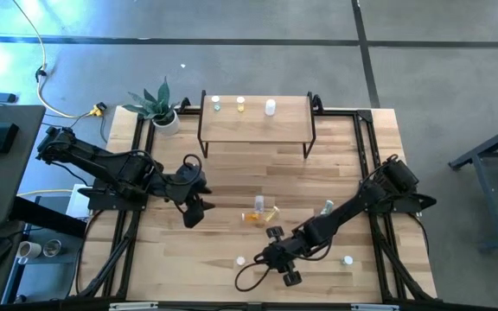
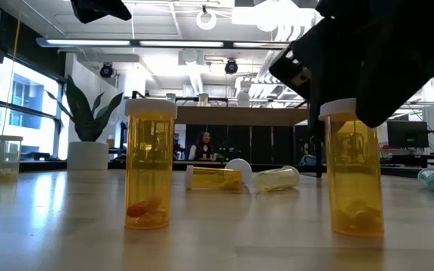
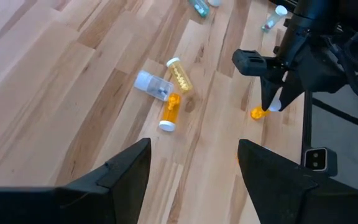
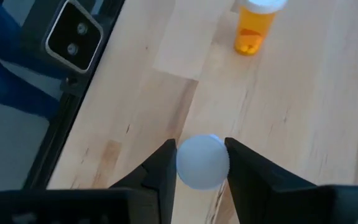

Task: Pick and place medicine bottles onto shelf by color
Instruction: Put the bottom right orange pill bottle on the shelf

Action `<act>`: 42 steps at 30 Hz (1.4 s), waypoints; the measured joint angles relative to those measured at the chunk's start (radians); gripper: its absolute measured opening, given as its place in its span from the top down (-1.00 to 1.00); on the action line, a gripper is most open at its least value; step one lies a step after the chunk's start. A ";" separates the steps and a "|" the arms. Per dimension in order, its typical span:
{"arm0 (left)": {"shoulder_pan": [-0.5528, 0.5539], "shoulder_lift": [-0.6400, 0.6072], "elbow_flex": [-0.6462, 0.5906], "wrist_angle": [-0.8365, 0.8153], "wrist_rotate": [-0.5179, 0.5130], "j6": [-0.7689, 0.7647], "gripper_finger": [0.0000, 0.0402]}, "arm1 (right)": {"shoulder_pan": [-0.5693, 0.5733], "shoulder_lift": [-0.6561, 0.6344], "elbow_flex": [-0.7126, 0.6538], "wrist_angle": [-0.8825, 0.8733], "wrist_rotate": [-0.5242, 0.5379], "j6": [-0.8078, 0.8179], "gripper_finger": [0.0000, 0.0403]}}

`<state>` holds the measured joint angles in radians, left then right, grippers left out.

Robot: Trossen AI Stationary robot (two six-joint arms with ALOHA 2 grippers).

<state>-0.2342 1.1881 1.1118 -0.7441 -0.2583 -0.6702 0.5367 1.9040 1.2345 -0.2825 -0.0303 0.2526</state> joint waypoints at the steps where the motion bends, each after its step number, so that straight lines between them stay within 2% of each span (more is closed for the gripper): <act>1: 0.000 0.000 0.000 0.000 -0.003 0.000 -0.14 | -0.003 -0.001 0.000 0.000 0.000 0.022 0.46; 6: 0.000 0.000 0.000 -0.001 -0.015 0.023 -0.14 | -0.021 -0.023 0.000 -0.013 0.016 0.144 0.46; 9: 0.000 0.000 0.000 -0.001 -0.018 0.055 -0.14 | -0.028 -0.046 0.000 -0.014 0.068 0.215 0.46; 14: 0.000 0.000 0.000 -0.004 -0.022 0.126 -0.14 | -0.050 -0.101 0.000 -0.024 0.191 0.326 0.46; 21: 0.000 0.000 0.000 -0.004 -0.065 0.223 -0.14 | -0.111 -0.174 0.000 -0.070 0.417 0.420 0.47; 28: 0.000 0.000 0.000 -0.003 -0.133 0.281 -0.14 | -0.203 -0.245 0.000 -0.072 0.562 0.450 0.47; 36: 0.000 -0.001 0.000 -0.003 -0.161 0.308 -0.14 | -0.327 -0.350 0.000 -0.119 0.707 0.445 0.47; 42: 0.000 -0.001 0.000 -0.003 -0.243 0.308 -0.14 | -0.447 -0.444 0.000 -0.182 0.736 0.368 0.47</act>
<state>-0.2340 1.1873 1.1118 -0.7466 -0.5010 -0.3623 0.0895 1.4599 1.2346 -0.4640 0.7055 0.6210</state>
